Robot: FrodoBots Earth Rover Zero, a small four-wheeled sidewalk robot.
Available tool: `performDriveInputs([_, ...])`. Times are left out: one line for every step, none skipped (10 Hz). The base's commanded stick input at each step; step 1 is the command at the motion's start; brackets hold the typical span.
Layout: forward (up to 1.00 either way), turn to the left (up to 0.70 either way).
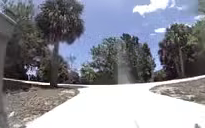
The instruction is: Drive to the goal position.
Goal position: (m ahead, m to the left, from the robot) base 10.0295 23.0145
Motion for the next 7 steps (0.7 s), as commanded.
performDriveInputs([0.85,0.0])
performDriveInputs([0.85,0.0])
performDriveInputs([0.85,0.0])
performDriveInputs([0.85,0.0])
performDriveInputs([0.85,0.0])
performDriveInputs([0.85,0.0])
performDriveInputs([0.85,0.0])
